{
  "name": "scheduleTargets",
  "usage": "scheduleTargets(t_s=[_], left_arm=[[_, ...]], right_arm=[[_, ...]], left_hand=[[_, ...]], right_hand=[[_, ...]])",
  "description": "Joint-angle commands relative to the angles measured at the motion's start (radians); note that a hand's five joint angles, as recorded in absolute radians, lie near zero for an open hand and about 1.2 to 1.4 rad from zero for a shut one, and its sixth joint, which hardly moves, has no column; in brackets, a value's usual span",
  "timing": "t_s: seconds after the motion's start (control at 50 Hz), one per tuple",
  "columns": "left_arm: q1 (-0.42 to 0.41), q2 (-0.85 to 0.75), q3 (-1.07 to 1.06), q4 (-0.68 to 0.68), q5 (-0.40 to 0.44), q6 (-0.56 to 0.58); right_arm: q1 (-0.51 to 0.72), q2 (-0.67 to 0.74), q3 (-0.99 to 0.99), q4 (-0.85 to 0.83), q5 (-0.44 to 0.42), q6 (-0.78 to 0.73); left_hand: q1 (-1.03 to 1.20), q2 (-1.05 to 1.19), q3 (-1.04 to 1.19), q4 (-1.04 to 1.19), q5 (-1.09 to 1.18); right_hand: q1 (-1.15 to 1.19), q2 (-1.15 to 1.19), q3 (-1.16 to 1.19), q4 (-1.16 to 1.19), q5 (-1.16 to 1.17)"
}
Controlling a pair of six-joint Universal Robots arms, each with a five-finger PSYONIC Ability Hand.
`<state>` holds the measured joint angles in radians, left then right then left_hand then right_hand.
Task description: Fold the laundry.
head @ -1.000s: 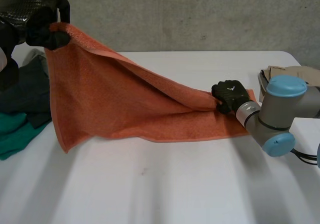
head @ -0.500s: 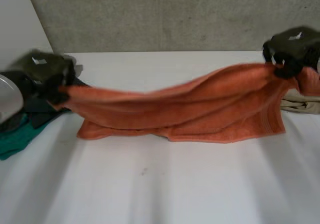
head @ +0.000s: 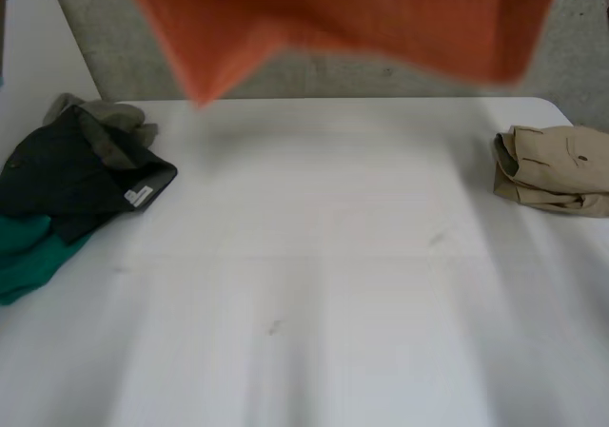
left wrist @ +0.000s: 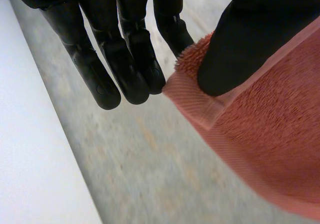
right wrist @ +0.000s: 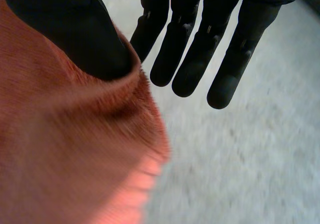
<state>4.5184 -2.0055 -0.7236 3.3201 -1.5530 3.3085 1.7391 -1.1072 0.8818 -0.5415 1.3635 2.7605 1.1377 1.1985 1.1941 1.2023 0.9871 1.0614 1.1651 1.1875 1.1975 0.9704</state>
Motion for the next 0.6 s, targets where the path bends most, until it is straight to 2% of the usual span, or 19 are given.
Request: scheduleTargets(t_s=[0.02, 0.14, 0.2, 0.32, 0.44, 0.48, 0.5, 0.52, 0.54, 0.6], left_arm=[[0.008, 0.039, -0.108, -0.056, 0.053, -0.041], [0.011, 0.071, -0.374, -0.051, 0.07, -0.024], [0.01, 0.068, -0.479, -0.033, 0.088, -0.009], [0.005, 0.018, -0.703, 0.001, 0.099, 0.069], [0.01, 0.028, -0.813, 0.012, 0.106, 0.106], [0.013, 0.042, -0.823, 0.016, 0.108, 0.105], [0.016, 0.05, -0.827, 0.016, 0.109, 0.105], [0.021, 0.066, -0.833, 0.018, 0.111, 0.102], [0.022, 0.076, -0.838, 0.018, 0.113, 0.1], [0.025, 0.117, -0.847, 0.016, 0.119, 0.091]], right_arm=[[-0.003, -0.049, 0.098, 0.099, -0.129, 0.034], [-0.026, 0.006, 0.166, 0.277, -0.156, 0.024], [-0.029, 0.041, 0.213, 0.314, -0.167, -0.002], [-0.007, 0.173, 0.351, 0.377, -0.205, -0.13], [-0.007, 0.239, 0.382, 0.486, -0.19, -0.245], [-0.012, 0.234, 0.382, 0.505, -0.184, -0.236], [-0.015, 0.228, 0.382, 0.506, -0.179, -0.228], [-0.023, 0.207, 0.388, 0.503, -0.169, -0.196], [-0.029, 0.193, 0.393, 0.502, -0.162, -0.173], [-0.056, 0.127, 0.416, 0.492, -0.135, -0.072]], left_hand=[[0.259, 0.198, 0.202, 0.194, 0.235], [0.259, 0.198, 0.202, 0.194, 0.235], [0.259, 0.198, 0.202, 0.194, 0.235], [0.259, 0.198, 0.202, 0.194, 0.235], [0.259, 0.198, 0.202, 0.194, 0.235], [0.259, 0.198, 0.202, 0.194, 0.235], [0.259, 0.198, 0.202, 0.194, 0.235], [0.259, 0.198, 0.202, 0.194, 0.235], [0.259, 0.198, 0.202, 0.194, 0.235], [0.259, 0.198, 0.202, 0.194, 0.235]], right_hand=[[0.335, 0.231, 0.209, 0.199, 0.251], [0.335, 0.231, 0.209, 0.199, 0.251], [0.335, 0.231, 0.209, 0.199, 0.251], [0.335, 0.231, 0.209, 0.199, 0.251], [0.335, 0.231, 0.209, 0.199, 0.251], [0.145, 0.041, 0.019, 0.009, 0.061], [-0.06, -0.163, -0.186, -0.196, -0.143], [-0.515, -0.619, -0.641, -0.651, -0.599], [-0.613, -0.716, -0.739, -0.749, -0.696], [-0.649, -0.753, -0.775, -0.785, -0.732]])
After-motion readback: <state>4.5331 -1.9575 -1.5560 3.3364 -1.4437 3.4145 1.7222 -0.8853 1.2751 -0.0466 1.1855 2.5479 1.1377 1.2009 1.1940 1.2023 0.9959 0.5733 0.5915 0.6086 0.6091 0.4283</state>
